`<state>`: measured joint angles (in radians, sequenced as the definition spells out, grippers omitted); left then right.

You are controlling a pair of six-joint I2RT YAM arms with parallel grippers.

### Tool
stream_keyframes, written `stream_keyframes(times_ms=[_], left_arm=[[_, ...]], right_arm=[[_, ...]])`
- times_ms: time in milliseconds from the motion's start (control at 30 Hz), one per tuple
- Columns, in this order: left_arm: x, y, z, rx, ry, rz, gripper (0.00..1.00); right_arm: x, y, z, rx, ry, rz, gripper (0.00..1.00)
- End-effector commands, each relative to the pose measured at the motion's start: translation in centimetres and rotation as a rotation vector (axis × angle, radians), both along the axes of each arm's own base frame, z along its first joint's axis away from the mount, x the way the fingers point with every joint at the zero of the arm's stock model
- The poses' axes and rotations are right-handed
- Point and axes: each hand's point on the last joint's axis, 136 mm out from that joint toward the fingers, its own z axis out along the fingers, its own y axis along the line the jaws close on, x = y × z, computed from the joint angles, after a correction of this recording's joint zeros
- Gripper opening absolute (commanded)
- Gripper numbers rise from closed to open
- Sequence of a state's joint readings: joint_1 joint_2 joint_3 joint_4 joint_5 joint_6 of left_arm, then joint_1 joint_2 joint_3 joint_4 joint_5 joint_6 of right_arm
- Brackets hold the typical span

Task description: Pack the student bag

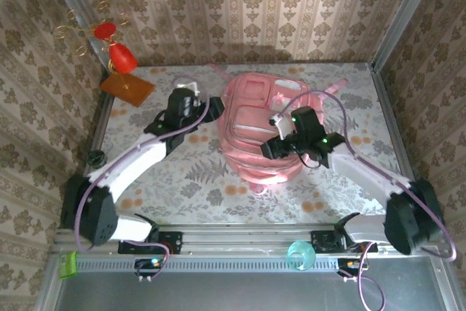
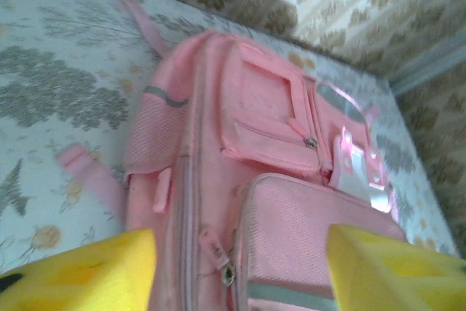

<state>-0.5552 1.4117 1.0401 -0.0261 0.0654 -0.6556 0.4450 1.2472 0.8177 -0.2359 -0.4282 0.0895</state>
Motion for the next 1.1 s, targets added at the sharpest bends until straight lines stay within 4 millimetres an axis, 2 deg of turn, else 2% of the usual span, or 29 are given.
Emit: stream_keyframes(times_ms=[0,100,233,367,500,600,733,900,1067], left_arm=[[-1.0,-4.6,-1.7,0.092,0.029,-0.25,0.56],[-1.1,-8.3,-2.8,0.139,0.025,-0.388,0.5],[-0.8,-11.4,-4.3,0.188,0.042,-0.54,0.46],[-1.2,-11.2,-8.1,0.244,0.169,-0.57,0.4],[-3.1,-10.0,-11.6,0.26,0.258,-0.565,0.38],[-5.4,-9.2,-14.0,0.285,0.332,-0.576,0.37],[-8.9,-9.5,-15.6,0.263,0.384,-0.593,0.37],[-12.3,-10.6,-15.8,0.265,0.386,-0.613,0.37],[-12.7,-12.6,-15.3,0.256,0.364,-0.628,0.37]], right_arm=[[-0.8,-0.4,2.1,0.144,-0.003,-0.036,0.52],[0.8,-3.5,1.0,0.159,0.02,-0.2,0.53],[4.0,-7.9,-0.3,0.179,0.007,-0.439,0.53],[6.8,-8.9,-1.7,0.163,0.033,-0.513,0.5],[9.6,-9.7,-3.5,0.12,0.053,-0.553,0.47],[11.0,-9.3,-4.6,0.085,0.085,-0.52,0.43],[12.9,-7.8,-4.9,0.064,0.12,-0.429,0.39],[15.2,-4.9,-5.8,0.024,0.166,-0.319,0.35],[17.4,-0.3,-6.2,-0.005,0.193,-0.179,0.35]])
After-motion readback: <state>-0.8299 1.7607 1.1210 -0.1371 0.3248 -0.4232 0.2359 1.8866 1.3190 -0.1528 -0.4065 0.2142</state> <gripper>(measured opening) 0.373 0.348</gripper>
